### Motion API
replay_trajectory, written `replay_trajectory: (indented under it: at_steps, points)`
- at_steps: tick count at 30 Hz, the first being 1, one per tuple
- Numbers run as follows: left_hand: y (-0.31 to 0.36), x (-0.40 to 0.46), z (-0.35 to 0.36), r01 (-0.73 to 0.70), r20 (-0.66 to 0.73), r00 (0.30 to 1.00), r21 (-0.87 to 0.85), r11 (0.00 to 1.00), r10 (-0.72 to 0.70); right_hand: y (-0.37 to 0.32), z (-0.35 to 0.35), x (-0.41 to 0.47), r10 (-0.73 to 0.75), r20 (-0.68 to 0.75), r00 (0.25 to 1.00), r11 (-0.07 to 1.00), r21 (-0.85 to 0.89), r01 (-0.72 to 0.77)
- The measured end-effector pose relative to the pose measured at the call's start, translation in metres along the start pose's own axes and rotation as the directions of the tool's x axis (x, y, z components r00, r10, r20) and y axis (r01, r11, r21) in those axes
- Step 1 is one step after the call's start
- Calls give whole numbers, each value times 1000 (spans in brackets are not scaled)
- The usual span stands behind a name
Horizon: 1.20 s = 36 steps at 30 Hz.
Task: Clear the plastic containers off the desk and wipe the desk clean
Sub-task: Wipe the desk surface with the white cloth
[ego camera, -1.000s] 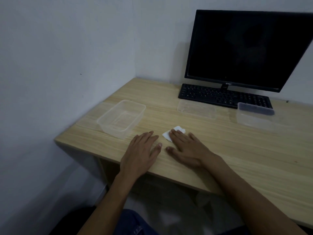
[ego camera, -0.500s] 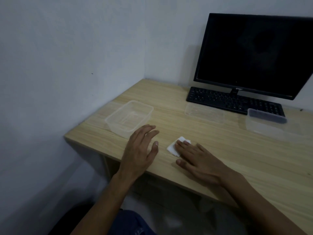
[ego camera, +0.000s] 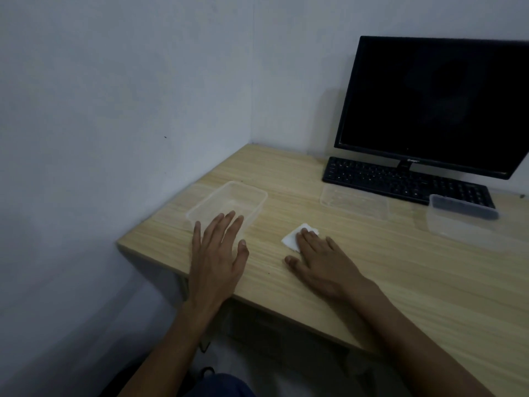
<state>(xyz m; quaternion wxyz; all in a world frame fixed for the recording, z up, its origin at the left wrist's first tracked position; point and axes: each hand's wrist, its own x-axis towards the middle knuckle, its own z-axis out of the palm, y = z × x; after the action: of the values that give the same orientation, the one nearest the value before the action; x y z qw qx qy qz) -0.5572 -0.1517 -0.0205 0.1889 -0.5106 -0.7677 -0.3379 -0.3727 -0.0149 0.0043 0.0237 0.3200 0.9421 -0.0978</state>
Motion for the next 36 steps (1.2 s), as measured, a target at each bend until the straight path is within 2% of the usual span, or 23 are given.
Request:
replay_trajectory:
  at_steps: [8,16,25,36]
  points:
    - [0,-1,-1,-26,15,1000,-31,999,26,-15,-9,66,-141,29,990,990,-19,141]
    - [0,-1,-1,-29,12,1000,1,1000,29,-16,-5,41,-289,54,956,953,-83,292]
    - [1,-1,-3,-8,-12,1000,-14,1000,8,-11,-16,77,-205,68,976,971,-115,212]
    - [1,-2,-3,-6,-8,1000,-21,1000,6,-18,-14,78,-235,59,970,962,-128,241]
